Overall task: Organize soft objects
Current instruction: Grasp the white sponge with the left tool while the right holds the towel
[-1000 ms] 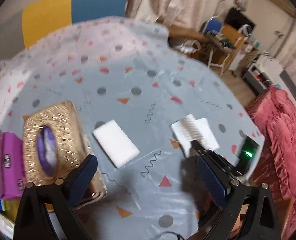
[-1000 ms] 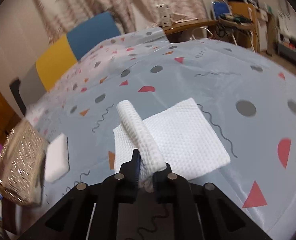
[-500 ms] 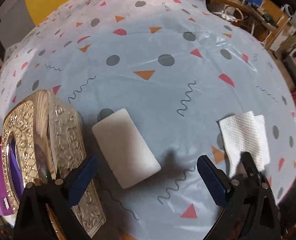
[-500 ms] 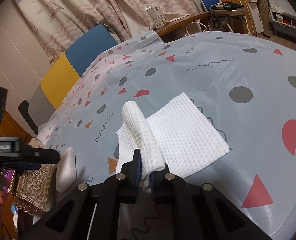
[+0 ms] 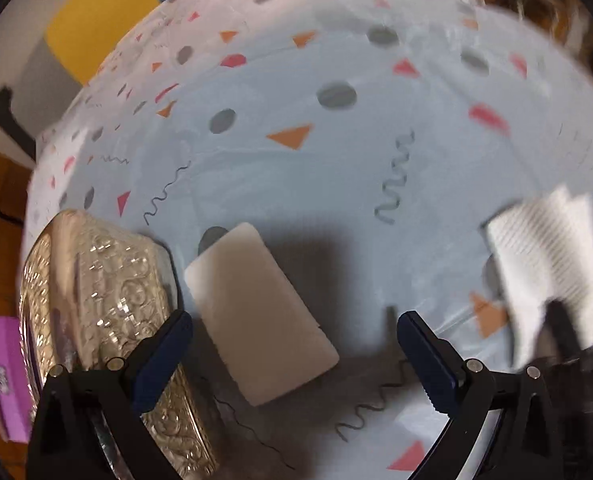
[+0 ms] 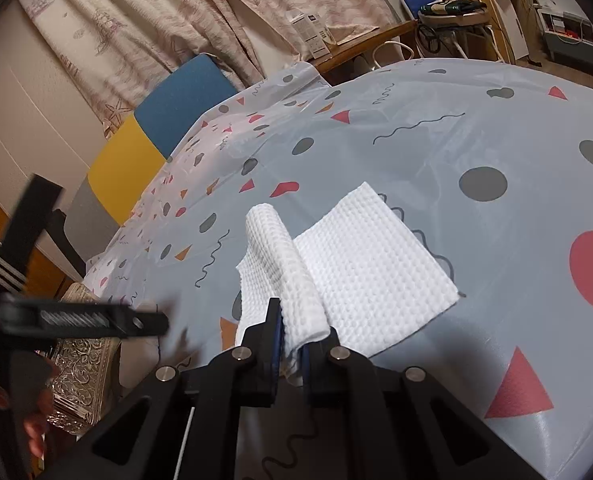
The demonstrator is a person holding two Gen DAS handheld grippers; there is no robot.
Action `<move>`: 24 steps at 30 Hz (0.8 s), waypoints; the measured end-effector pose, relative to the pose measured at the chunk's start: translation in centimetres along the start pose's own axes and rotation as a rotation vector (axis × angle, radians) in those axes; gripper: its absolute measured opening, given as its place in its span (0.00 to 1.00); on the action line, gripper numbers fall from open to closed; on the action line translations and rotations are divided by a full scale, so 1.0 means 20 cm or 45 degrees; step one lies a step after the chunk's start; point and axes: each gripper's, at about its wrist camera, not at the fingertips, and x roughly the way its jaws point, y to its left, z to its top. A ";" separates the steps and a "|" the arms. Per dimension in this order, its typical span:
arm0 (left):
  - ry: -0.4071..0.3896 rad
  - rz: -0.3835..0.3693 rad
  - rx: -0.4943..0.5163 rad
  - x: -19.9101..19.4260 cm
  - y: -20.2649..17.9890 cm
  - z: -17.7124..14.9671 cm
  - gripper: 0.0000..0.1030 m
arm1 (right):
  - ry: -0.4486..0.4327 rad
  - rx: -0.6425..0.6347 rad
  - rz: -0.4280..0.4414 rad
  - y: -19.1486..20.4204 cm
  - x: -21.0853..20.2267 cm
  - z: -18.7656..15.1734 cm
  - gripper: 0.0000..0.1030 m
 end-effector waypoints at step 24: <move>-0.084 -0.480 -0.343 0.01 0.14 -0.11 0.86 | -0.008 0.016 0.019 -0.01 0.00 0.00 0.06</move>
